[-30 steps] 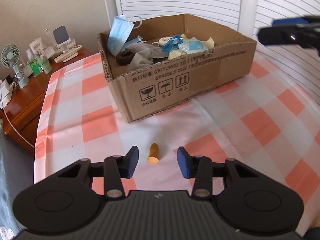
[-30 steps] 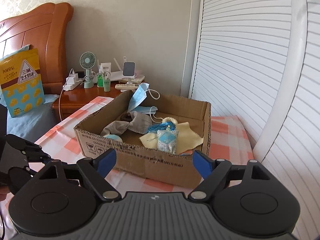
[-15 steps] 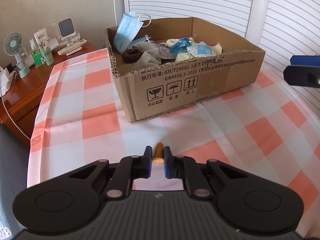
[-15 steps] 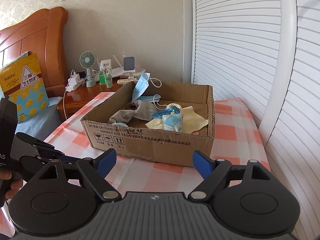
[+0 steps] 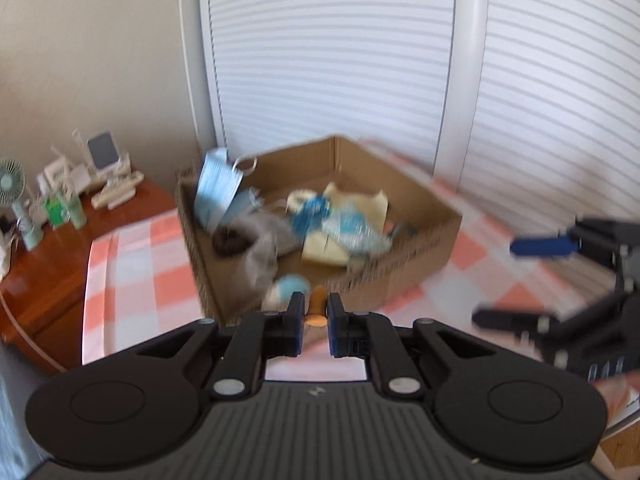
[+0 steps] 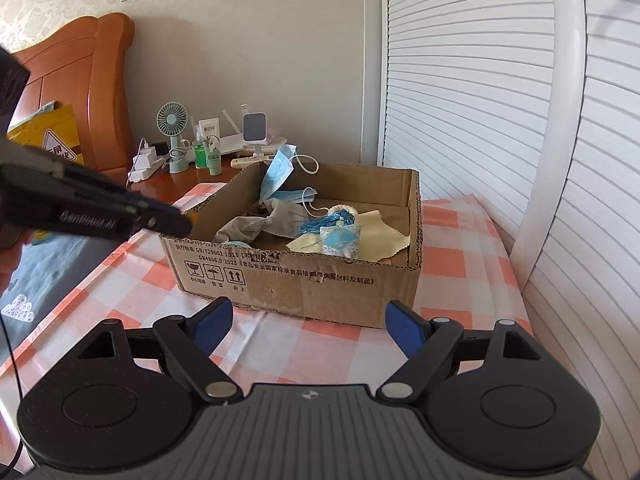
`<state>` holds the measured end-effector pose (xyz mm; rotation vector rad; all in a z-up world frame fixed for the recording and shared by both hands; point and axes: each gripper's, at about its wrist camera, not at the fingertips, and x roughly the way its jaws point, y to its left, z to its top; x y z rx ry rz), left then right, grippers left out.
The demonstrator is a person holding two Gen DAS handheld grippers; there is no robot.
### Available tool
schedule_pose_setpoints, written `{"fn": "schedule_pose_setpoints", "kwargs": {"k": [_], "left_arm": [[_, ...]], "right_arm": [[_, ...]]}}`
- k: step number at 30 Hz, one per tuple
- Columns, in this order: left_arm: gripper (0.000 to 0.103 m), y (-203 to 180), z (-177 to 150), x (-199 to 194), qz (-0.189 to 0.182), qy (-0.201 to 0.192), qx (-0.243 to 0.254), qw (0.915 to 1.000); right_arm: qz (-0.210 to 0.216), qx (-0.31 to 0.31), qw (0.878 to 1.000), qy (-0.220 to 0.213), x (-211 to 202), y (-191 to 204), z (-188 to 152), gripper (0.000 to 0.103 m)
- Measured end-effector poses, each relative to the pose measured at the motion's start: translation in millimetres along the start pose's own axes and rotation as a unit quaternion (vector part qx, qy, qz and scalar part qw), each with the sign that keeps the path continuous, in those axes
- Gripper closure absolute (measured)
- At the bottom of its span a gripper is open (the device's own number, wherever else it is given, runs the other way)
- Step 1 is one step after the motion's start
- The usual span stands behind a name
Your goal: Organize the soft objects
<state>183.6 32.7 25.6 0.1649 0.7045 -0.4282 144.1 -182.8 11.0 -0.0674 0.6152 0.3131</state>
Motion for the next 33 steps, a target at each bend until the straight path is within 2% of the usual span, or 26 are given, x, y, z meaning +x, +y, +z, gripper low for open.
{"fn": "schedule_pose_setpoints", "kwargs": {"k": [3, 5, 6, 7, 8, 9, 10, 14, 16, 18, 21, 24, 28, 33], "left_arm": [[0.092, -4, 25, 8, -0.002, -0.021, 0.008, 0.9997], [0.087, -6, 40, 22, 0.004, -0.026, 0.007, 0.9996], [0.074, -5, 47, 30, 0.003, -0.026, -0.001, 0.9997], [0.052, -4, 51, 36, 0.005, -0.025, -0.011, 0.9996], [0.041, -4, 54, 43, 0.006, -0.022, -0.015, 0.9996], [0.023, -4, 56, 48, 0.01, -0.02, -0.016, 0.9996], [0.015, -5, 56, 50, 0.016, -0.021, -0.016, 0.9995], [0.011, -14, 47, 39, 0.038, -0.045, -0.004, 0.9982], [0.004, -17, 44, 31, 0.046, -0.044, -0.002, 0.998], [0.001, -21, 41, 19, 0.057, -0.055, -0.004, 0.9969], [0.001, -28, 32, 0, 0.081, -0.061, -0.012, 0.9947], [0.001, -37, 21, -16, 0.108, -0.046, -0.022, 0.9929], [0.001, -47, 7, -28, 0.123, -0.02, -0.032, 0.9917], [0.001, -46, -5, -43, 0.137, -0.016, -0.078, 0.9874]], "right_arm": [[0.0, 0.002, 1.0, 0.0, -2, 0, -1, 0.016], [-0.001, 0.003, 1.0, -0.001, -3, -1, 0, 0.016], [-0.002, 0.004, 1.0, 0.001, -3, -1, 0, 0.016], [-0.003, 0.005, 1.0, 0.003, -3, -2, 0, 0.016], [-0.003, 0.006, 1.0, 0.004, -3, -2, 0, 0.016], [-0.003, 0.005, 1.0, 0.005, -4, -2, 0, 0.015], [-0.004, 0.005, 1.0, 0.006, -4, -2, 0, 0.015], [-0.01, 0.004, 1.0, 0.005, -7, -1, 0, 0.008], [-0.015, 0.006, 1.0, 0.006, -10, 1, 1, 0.005], [-0.029, 0.008, 0.999, 0.012, -11, 2, 3, 0.0], [-0.056, 0.018, 0.998, 0.032, -13, 3, 8, 0.0], [-0.085, 0.036, 0.994, 0.055, -14, 1, 12, 0.0], [-0.103, 0.041, 0.991, 0.071, -19, 4, 14, 0.0], [-0.147, 0.036, 0.985, 0.076, -24, 6, 14, 0.0]]}}
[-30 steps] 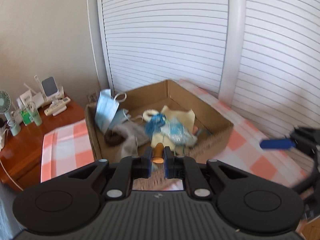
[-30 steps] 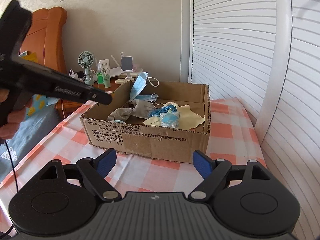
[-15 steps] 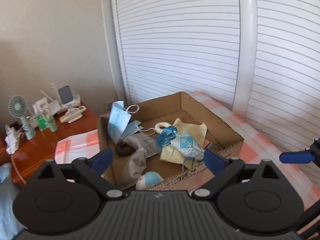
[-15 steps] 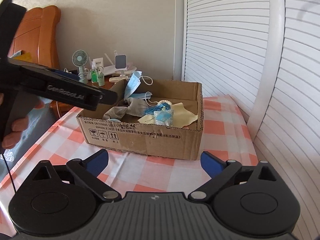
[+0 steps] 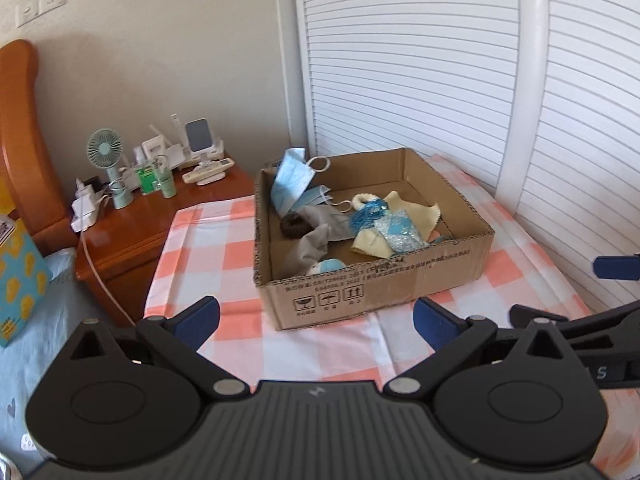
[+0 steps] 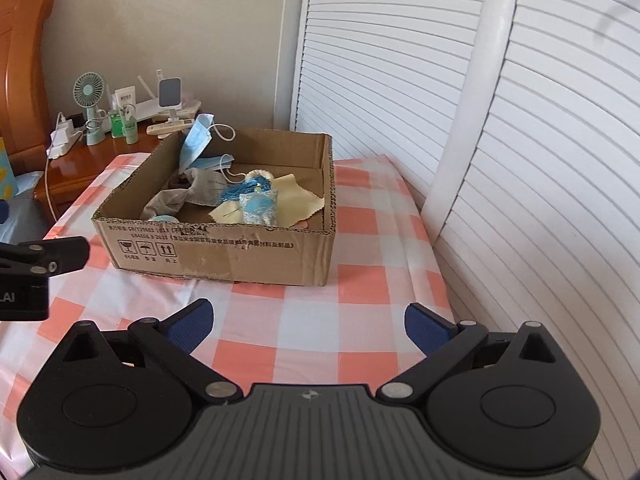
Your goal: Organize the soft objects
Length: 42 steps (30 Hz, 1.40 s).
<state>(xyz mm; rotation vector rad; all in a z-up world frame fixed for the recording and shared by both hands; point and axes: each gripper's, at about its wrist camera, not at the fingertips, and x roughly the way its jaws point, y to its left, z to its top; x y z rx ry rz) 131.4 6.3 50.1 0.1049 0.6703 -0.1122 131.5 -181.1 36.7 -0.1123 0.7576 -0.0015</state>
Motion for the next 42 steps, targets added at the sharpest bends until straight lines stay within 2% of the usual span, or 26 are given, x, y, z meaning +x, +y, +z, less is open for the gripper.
{"fn": "schedule_pose_setpoints", "kwargs": {"k": [6, 13, 42], "left_arm": [[0.001, 3.7, -6.9, -6.1, 0.028, 0.011, -0.013, 0.9995], [0.001, -2.3, -10.2, -4.5, 0.023, 0.023, -0.011, 0.9994], [0.001, -4.1, -7.4, -5.5, 0.023, 0.024, -0.015, 0.9993]], "right_arm": [[0.002, 0.035, 0.999, 0.008, 0.0, -7.7, 0.2, 0.0], [0.004, 0.035, 0.999, 0.004, -3.5, -4.5, 1.4, 0.0], [0.006, 0.043, 0.999, 0.0, -5.0, -5.0, 2.6, 0.0]]}}
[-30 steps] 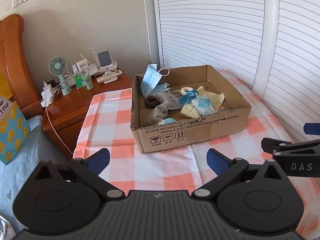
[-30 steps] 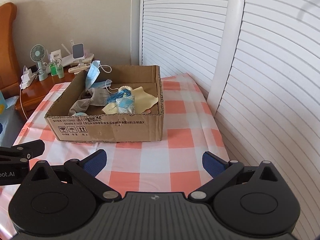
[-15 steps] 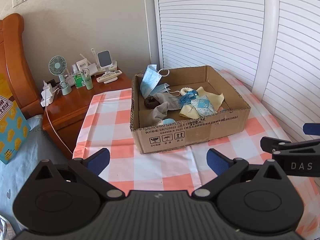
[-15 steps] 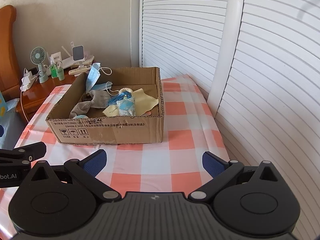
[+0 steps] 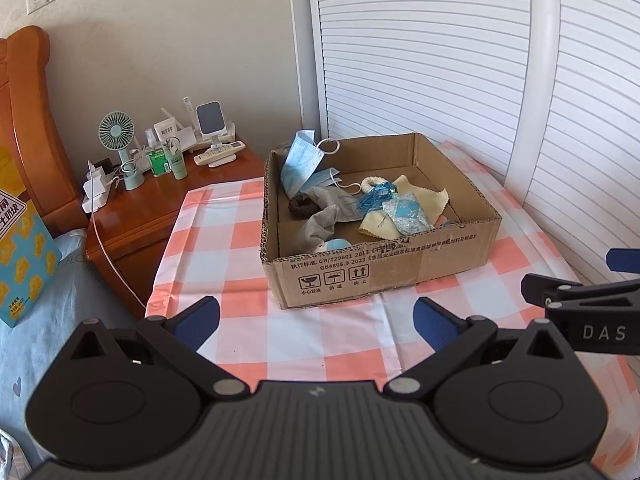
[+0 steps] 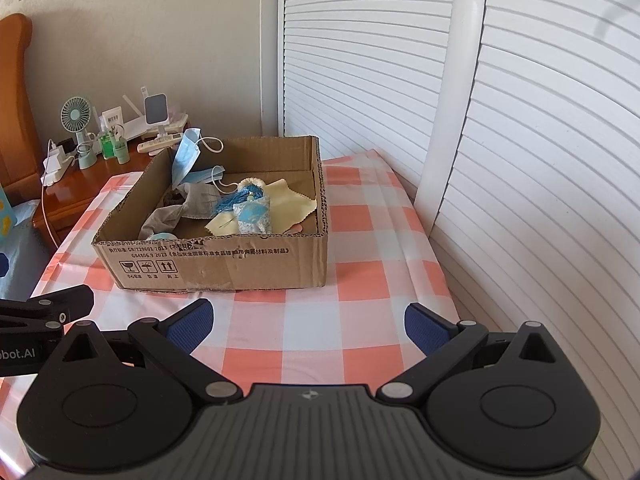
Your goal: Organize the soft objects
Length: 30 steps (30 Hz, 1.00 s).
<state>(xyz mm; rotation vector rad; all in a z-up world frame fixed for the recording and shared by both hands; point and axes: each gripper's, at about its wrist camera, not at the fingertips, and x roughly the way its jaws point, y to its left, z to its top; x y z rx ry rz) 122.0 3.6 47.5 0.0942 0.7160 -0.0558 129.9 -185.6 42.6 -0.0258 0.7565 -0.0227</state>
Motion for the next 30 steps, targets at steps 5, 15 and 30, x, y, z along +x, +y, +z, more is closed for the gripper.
{"fn": "schedule_pose_setpoints", "kwargs": {"k": [5, 15, 30], "left_arm": [[0.001, 0.2, -0.6, 0.1, 0.003, 0.0, -0.001, 1.0], [0.001, 0.0, -1.5, 0.2, 0.004, 0.001, -0.003, 1.0], [0.001, -3.6, -3.8, -2.5, 0.007, 0.001, -0.002, 1.0]], "right_arm": [[0.0, 0.0, 1.0, 0.001, 0.3, -0.4, -0.1, 0.0], [0.001, 0.001, 1.0, 0.001, 0.5, -0.8, -1.3, 0.0], [0.005, 0.004, 1.0, 0.001, -0.2, -3.8, -4.9, 0.0]]}}
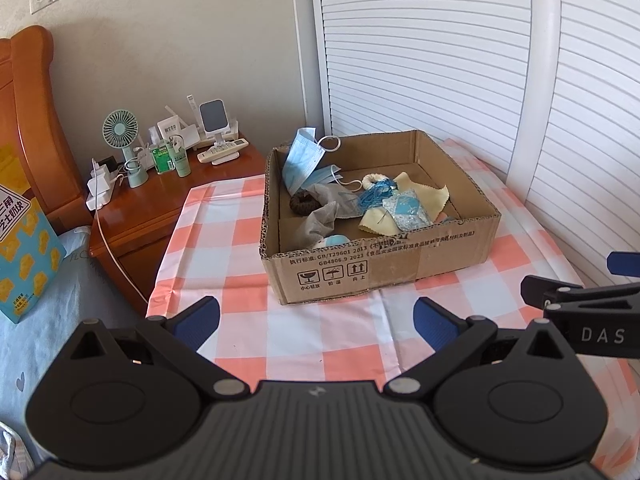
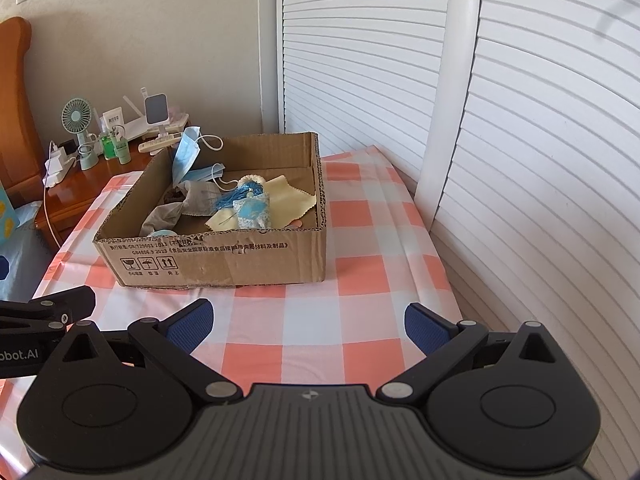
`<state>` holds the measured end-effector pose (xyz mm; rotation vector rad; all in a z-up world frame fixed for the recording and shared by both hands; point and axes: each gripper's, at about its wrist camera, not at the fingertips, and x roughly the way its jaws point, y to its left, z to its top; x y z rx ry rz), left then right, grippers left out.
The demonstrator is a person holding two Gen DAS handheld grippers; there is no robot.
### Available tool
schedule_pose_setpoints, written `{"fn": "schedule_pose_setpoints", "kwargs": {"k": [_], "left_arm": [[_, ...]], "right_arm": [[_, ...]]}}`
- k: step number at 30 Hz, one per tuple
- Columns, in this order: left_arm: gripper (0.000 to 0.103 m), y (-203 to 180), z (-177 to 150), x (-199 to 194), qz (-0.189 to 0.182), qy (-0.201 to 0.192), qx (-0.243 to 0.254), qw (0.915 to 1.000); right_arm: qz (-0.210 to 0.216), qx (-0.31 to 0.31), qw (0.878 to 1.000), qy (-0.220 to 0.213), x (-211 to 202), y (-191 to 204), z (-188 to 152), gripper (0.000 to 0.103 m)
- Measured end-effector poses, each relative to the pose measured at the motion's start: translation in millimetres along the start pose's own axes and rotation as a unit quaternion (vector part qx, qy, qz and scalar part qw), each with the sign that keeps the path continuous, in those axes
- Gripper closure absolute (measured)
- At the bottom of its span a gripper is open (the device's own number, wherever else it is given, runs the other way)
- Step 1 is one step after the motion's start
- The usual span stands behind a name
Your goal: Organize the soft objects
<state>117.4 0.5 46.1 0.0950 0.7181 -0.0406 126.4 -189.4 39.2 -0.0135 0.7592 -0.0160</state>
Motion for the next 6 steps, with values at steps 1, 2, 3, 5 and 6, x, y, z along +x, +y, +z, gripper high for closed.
{"fn": "schedule_pose_setpoints", "kwargs": {"k": [1, 2, 3, 5, 6], "left_arm": [[0.001, -0.5, -0.3, -0.4, 0.0, 0.0, 0.0, 1.0], [0.001, -0.9, 0.0, -0.8, 0.001, 0.001, 0.001, 1.0], [0.001, -1.4, -0.3, -1.2, 0.001, 0.001, 0.002, 1.0], [0.001, -2.0, -0.7, -2.0, 0.0, 0.001, 0.002, 1.0], [0.001, -2.3, -0.3, -2.2, 0.0, 0.001, 0.002, 1.0]], "right_arm": [[0.0, 0.0, 1.0, 0.0, -0.1, -0.1, 0.0, 0.0], [0.0, 0.0, 1.0, 0.0, -0.4, -0.4, -0.4, 0.0], [0.001, 0.0, 1.0, 0.0, -0.7, -0.6, -0.7, 0.0], [0.001, 0.0, 1.0, 0.0, -1.0, -0.9, -1.1, 0.0], [0.001, 0.001, 1.0, 0.0, -1.6, -1.0, -1.5, 0.0]]}}
